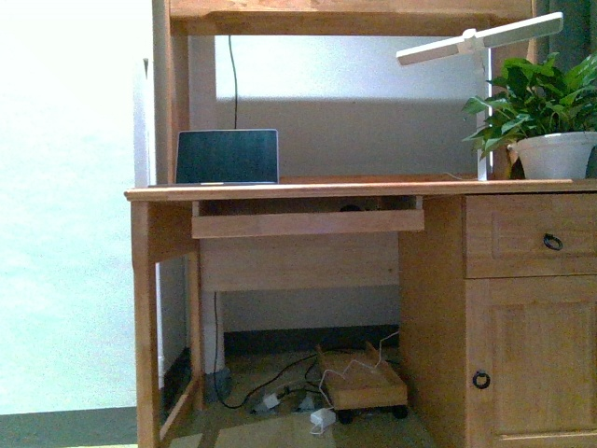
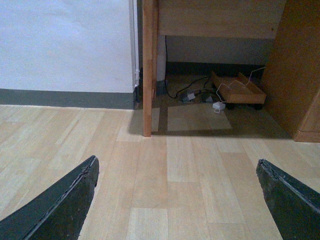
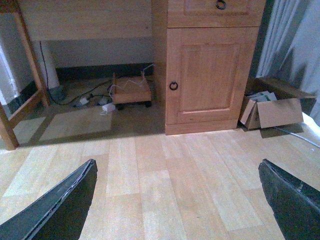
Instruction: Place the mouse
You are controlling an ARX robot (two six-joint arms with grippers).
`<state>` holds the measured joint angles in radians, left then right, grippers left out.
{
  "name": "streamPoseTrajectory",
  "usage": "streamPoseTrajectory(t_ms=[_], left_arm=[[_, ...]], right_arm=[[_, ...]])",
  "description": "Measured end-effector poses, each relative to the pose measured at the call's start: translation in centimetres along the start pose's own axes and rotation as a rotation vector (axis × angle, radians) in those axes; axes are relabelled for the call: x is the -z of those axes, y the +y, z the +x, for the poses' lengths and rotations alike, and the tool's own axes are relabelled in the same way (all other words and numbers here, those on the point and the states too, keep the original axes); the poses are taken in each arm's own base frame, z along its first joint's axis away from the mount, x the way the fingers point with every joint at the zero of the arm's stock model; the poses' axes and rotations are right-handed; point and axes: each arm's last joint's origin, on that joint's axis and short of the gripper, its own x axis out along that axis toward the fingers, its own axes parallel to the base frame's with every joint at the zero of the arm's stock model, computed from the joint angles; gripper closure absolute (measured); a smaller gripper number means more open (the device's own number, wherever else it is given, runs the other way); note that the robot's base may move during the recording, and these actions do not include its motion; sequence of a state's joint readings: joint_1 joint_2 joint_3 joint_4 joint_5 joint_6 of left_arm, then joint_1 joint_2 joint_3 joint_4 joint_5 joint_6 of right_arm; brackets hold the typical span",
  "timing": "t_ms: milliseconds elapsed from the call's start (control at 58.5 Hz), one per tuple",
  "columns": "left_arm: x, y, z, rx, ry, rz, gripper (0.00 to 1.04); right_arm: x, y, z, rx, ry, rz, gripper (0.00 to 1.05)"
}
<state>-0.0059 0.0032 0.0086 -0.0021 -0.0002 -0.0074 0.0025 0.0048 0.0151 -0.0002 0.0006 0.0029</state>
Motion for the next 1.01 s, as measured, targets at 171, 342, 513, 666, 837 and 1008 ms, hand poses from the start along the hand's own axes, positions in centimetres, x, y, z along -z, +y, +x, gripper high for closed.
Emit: streamPoseTrajectory(t_ms=[171,342,513,666,837,1008], left_arm=[[0.00,0.00,0.00,0.000,0.000,0.000,0.08],[0.00,0.00,0.00,0.000,0.000,0.000,0.08],[0.00,0.00,0.00,0.000,0.000,0.000,0.08],[0.00,0.00,0.00,0.000,0.000,0.000,0.08],[0.00,0.00,0.00,0.000,0.000,0.000,0.08],[0.00,0.00,0.00,0.000,0.000,0.000,0.08]], right_arm=[[0.00,0.00,0.00,0.000,0.000,0.000,0.07],[0.00,0.00,0.00,0.000,0.000,0.000,0.07],[0.00,0.00,0.00,0.000,0.000,0.000,0.07],[0.00,0.00,0.00,0.000,0.000,0.000,0.07],[0.00,0.00,0.00,0.000,0.000,0.000,0.07],[0.00,0.00,0.00,0.000,0.000,0.000,0.07]])
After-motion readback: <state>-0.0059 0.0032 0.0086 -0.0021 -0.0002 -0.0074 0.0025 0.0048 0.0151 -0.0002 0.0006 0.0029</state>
